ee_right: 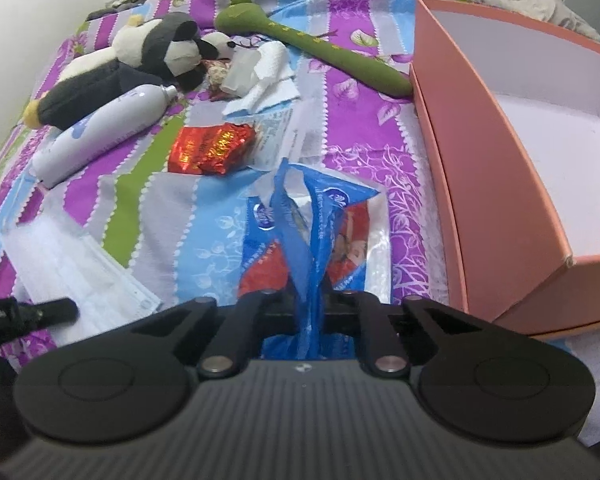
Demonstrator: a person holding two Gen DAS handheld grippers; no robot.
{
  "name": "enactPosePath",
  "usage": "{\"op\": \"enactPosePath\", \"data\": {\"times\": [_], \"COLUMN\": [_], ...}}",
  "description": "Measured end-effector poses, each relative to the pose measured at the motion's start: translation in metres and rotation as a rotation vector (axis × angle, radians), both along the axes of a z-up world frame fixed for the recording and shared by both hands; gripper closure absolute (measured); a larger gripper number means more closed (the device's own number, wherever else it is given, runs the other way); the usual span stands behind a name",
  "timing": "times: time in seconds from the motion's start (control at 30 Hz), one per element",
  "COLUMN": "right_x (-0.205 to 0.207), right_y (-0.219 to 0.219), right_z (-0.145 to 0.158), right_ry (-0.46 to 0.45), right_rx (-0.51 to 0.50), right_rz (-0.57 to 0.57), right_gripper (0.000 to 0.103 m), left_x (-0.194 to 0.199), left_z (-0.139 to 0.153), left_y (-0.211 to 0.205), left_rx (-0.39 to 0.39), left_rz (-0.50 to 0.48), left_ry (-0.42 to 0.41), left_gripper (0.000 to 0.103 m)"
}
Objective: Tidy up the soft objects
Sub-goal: 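Close the left tool on the mask while the right tool grips the blue snack bag, then carry the mask with the left tool while the right tool carries the bag over the pink box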
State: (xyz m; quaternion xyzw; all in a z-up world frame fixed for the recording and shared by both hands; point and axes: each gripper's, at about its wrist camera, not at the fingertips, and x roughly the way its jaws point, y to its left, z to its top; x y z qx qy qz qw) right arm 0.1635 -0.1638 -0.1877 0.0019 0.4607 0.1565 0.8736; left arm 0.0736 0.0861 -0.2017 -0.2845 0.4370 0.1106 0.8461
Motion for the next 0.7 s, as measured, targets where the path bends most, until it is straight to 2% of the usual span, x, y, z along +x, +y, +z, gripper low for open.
{"op": "enactPosePath", "data": {"times": [0.23, 0.7], "right_x": [-0.011, -0.048], "right_y": [-0.001, -0.03], "right_z": [0.019, 0.092], "right_ry": [-0.038, -0.164], "right_rx": [0.008, 0.087], "right_rz": [0.005, -0.034], "right_gripper": [0.096, 0.096], "left_x": [0.002, -0.012], "left_z": [0.038, 0.116], "left_y": [-0.016, -0.061], "left_rx": [0.083, 0.137], "left_rz": [-0.105, -0.286], "left_ry": [-0.073, -0.199], "left_gripper": [0.102, 0.102]}}
